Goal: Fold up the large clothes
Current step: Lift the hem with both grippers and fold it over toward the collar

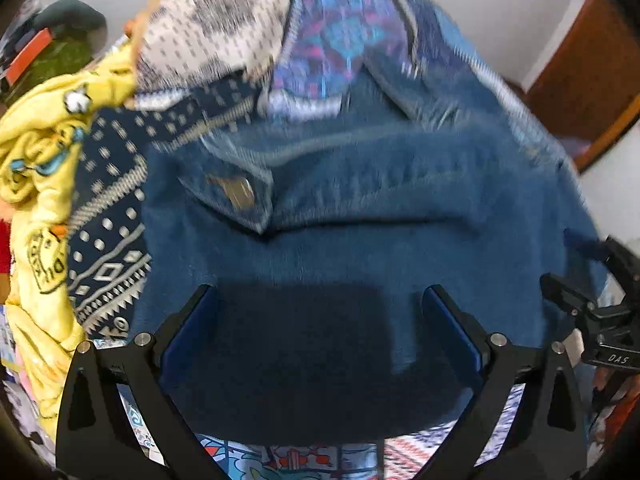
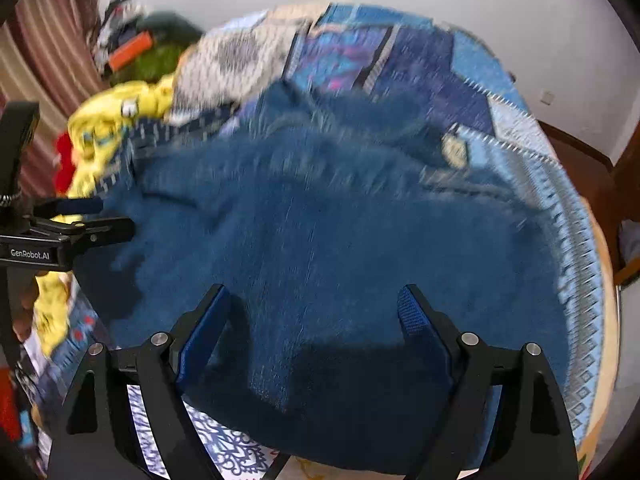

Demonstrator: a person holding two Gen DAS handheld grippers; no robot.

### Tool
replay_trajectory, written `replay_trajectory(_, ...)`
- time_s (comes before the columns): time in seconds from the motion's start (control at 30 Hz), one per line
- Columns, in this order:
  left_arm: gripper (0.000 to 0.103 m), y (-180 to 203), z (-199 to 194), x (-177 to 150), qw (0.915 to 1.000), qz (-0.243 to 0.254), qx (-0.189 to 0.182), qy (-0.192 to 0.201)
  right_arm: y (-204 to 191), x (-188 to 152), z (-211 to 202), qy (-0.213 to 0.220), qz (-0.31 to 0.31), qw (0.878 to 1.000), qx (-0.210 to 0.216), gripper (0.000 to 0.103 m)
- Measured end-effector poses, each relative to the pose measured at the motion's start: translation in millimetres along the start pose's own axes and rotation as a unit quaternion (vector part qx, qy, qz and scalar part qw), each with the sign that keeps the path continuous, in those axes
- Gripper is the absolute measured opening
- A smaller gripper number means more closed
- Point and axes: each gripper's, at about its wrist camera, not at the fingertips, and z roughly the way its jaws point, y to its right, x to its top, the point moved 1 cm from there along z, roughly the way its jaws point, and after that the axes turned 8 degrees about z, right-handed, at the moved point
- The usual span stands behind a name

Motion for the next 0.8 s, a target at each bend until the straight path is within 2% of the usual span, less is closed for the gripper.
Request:
replay_trajectory(0.07,0.102,-6.9,12.9,1.7,1.0000,-0.005,0.000,-0.007,2.1,-3.9,9.4,-0.007,-0.003,1.000,-0.002,0.084)
replay_trajectory(0.13,0.102,-18.8,19.9,6.3,0.9996,-0.026,-0.006,-0.002,8.0,-6.4,11.4,-0.005,0.009,1.000,0.006,0.092)
replay_trajectory(0.2,0.102,-38.1,29.2,13.0,0.9973,-0.065,-0.034,0.001,14.9,-9.7,11.1,-0.001,0.024,1.000,0.010,0.094)
replay_trajectory(0.27,0.102,-55.1,38.2,19.1,0.9915,-0.110,-0.071,-0.002,18.8,-14.5,9.3,0.003,0.024,1.000,0.010,0.094)
replay_trajectory(0.33,0.102,-60.8,36.8,24.3,0.9891,-0.126,-0.077,0.001,21.9,-18.2,6.8,0.003,0.021,1.000,0.001,0.094)
replay_trajectory(0.4,0.102,-63.6,27.1,31.3,0.9908,-0.123,-0.056,0.015,26.0,-19.4,3.1,0.002,0.019,1.000,-0.005,0.094)
replay_trajectory(0.43,0.102,-66.4,22.6,33.4,0.9920,-0.120,-0.032,0.021,28.6,-21.0,0.6,0.002,0.020,1.000,-0.003,0.094)
replay_trajectory(0.47,0.102,-73.1,16.5,34.9,0.9921,-0.122,0.007,0.029,31.0,-22.1,-1.7,0.001,0.020,1.000,0.001,0.094)
replay_trajectory(0.5,0.102,-78.1,12.7,34.7,0.9911,-0.127,0.023,0.034,33.0,-23.5,-4.9,0.000,0.021,1.000,0.007,0.094)
replay_trajectory(0.53,0.102,-85.2,10.2,33.2,0.9897,-0.135,0.025,0.038,34.3,-25.1,-7.8,0.001,0.020,1.000,0.008,0.094)
replay_trajectory(0.57,0.102,-91.3,6.1,27.6,0.9883,-0.147,0.007,0.040,34.7,-26.3,-9.7,0.005,0.017,1.000,0.001,0.094)
replay_trajectory(0.63,0.102,-93.7,-1.3,18.3,0.9874,-0.152,-0.003,0.043,38.7,-28.8,-13.9,0.012,0.013,0.999,-0.039,0.094)
replay_trajectory(0.8,0.102,-63.1,-22.3,-16.3,0.9960,-0.075,0.033,0.037,67.0,-38.0,-25.2,0.014,0.041,0.997,-0.059,0.094)
